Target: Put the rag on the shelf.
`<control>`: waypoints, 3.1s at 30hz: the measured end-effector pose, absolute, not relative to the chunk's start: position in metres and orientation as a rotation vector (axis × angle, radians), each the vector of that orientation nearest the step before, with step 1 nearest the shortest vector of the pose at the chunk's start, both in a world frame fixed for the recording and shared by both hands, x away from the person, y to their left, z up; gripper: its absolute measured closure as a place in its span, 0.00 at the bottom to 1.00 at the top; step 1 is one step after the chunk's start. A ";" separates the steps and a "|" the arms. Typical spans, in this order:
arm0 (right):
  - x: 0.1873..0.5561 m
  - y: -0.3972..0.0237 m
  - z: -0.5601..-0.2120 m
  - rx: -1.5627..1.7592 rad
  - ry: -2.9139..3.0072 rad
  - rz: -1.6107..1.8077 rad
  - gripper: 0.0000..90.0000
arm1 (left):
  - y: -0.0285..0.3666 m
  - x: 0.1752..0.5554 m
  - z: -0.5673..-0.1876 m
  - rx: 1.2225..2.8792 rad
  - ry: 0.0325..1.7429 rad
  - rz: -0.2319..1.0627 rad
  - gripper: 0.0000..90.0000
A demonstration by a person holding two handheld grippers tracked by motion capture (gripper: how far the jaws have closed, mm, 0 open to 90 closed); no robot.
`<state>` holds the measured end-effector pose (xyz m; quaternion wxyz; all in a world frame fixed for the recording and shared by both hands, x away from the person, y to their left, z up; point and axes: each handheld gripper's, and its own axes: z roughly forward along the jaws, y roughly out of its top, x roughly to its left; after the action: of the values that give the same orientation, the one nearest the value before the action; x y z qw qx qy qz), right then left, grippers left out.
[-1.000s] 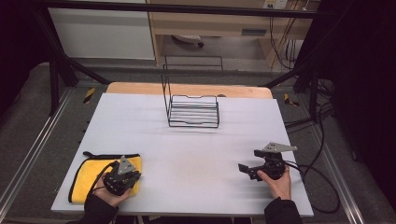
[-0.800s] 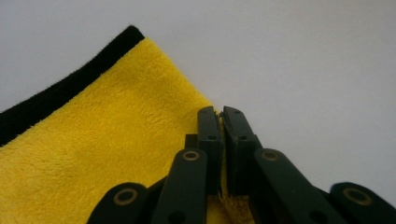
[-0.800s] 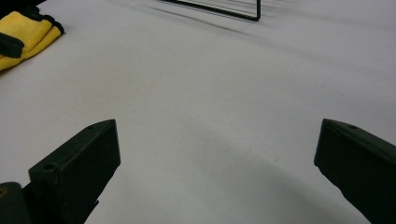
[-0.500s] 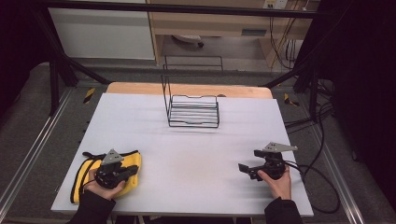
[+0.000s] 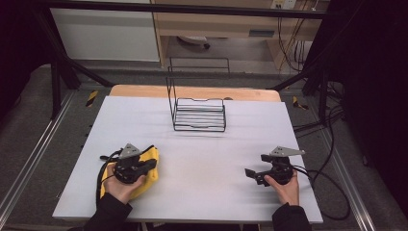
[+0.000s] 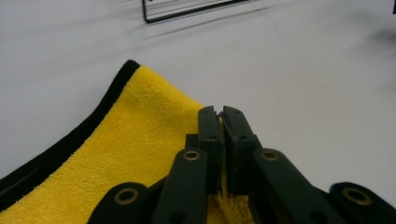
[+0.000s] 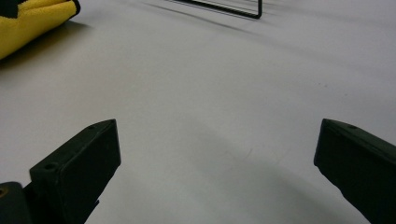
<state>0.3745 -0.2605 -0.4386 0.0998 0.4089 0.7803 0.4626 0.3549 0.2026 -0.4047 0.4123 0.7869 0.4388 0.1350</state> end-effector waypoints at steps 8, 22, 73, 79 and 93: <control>0.374 -0.260 -0.438 1.204 2.302 1.368 0.01 | 0.162 0.363 -0.409 2.017 1.056 0.357 0.96; 0.375 -0.257 -0.439 1.198 2.310 1.351 0.01 | 0.130 0.377 -0.433 2.075 1.013 0.342 0.95; 0.368 -0.101 -0.431 1.099 2.395 1.297 0.12 | 0.289 0.365 -0.428 2.013 0.954 0.416 0.06; 0.363 -0.074 -0.436 1.078 2.440 1.295 0.20 | 0.293 0.365 -0.430 2.003 0.978 0.415 0.06; 0.359 -0.038 -0.450 1.089 2.491 1.243 0.47 | 0.295 0.366 -0.431 1.996 0.999 0.414 0.06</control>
<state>0.3593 -0.0382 -0.4503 0.0760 0.3631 0.8309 0.4147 0.3665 0.2954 -0.4312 0.4222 0.7971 0.3988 0.1654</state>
